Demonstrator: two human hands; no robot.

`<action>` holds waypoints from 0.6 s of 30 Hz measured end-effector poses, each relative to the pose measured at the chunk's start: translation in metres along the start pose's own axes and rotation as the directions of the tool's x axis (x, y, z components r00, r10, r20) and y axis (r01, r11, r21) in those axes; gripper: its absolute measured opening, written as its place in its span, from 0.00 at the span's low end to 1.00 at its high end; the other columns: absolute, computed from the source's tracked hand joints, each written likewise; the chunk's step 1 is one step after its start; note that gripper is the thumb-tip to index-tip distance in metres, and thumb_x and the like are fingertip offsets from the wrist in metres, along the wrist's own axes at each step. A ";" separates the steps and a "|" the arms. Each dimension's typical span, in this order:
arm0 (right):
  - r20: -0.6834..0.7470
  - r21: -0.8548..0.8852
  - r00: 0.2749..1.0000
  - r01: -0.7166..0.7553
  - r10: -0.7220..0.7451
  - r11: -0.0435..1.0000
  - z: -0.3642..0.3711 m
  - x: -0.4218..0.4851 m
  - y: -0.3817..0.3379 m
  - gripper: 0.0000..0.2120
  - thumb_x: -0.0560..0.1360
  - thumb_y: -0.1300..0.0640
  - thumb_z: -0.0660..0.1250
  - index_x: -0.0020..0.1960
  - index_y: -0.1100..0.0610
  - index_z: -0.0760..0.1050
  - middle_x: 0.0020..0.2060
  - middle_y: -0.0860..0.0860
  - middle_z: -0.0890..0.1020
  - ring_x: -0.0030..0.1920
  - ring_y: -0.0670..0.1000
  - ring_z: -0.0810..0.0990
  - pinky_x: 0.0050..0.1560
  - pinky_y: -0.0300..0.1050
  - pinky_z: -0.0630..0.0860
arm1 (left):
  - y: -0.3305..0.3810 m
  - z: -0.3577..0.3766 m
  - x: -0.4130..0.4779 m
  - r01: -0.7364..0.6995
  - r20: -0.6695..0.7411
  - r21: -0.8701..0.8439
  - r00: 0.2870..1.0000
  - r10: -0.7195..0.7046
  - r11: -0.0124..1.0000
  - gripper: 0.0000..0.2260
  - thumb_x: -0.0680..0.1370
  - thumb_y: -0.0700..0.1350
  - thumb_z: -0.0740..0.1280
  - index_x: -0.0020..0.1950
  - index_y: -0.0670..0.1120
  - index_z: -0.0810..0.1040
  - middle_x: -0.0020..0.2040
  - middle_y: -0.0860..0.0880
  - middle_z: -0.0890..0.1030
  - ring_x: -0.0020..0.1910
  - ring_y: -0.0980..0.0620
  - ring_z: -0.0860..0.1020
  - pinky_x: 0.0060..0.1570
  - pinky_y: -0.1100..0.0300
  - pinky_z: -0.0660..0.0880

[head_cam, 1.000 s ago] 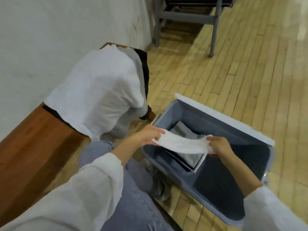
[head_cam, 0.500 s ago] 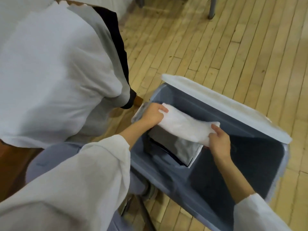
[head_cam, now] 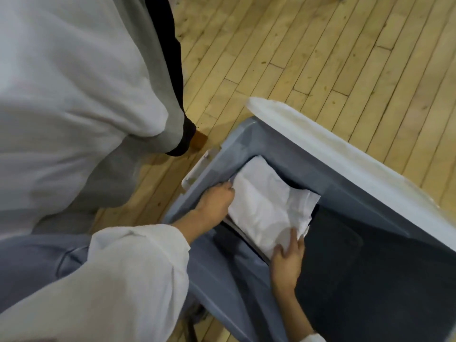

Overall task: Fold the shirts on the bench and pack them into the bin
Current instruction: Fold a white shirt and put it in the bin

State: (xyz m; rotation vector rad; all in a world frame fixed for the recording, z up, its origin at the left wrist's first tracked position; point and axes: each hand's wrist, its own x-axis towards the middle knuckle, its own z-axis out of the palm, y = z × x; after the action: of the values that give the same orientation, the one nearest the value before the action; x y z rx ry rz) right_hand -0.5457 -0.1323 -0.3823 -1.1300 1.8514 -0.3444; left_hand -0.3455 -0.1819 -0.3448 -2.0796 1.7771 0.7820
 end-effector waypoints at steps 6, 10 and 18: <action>-0.109 0.013 0.994 -0.014 0.016 1.000 0.007 -0.013 0.011 0.28 0.75 0.69 0.58 0.73 0.55 0.64 0.74 0.55 0.58 0.70 0.58 0.64 0.63 0.50 0.67 | 0.010 0.016 -0.014 0.179 0.020 0.161 0.983 -0.185 0.970 0.13 0.76 0.33 0.60 0.58 0.41 0.76 0.59 0.43 0.75 0.54 0.44 0.78 0.48 0.53 0.76; -0.278 -0.140 0.904 0.297 -0.325 0.945 0.008 0.004 0.007 0.26 0.70 0.75 0.62 0.65 0.59 0.73 0.69 0.60 0.67 0.68 0.59 0.65 0.67 0.54 0.66 | 0.003 0.032 -0.019 0.100 -0.110 0.207 0.991 -0.079 0.973 0.10 0.66 0.39 0.72 0.47 0.43 0.81 0.54 0.44 0.77 0.46 0.45 0.79 0.38 0.56 0.76; 0.236 -0.546 0.867 0.492 -0.438 0.679 0.024 0.093 -0.001 0.32 0.79 0.43 0.46 0.77 0.58 0.44 0.77 0.58 0.49 0.76 0.54 0.43 0.75 0.48 0.36 | 0.015 0.057 0.004 0.107 0.271 -0.010 0.957 -0.100 0.994 0.42 0.79 0.59 0.58 0.75 0.39 0.33 0.75 0.38 0.33 0.75 0.40 0.36 0.73 0.51 0.39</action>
State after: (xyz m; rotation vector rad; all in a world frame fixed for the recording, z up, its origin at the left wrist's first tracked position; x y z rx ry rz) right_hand -0.5414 -0.2031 -0.4465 -2.0386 1.6001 0.0244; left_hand -0.3719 -0.1568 -0.3914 -1.9538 1.5079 1.0073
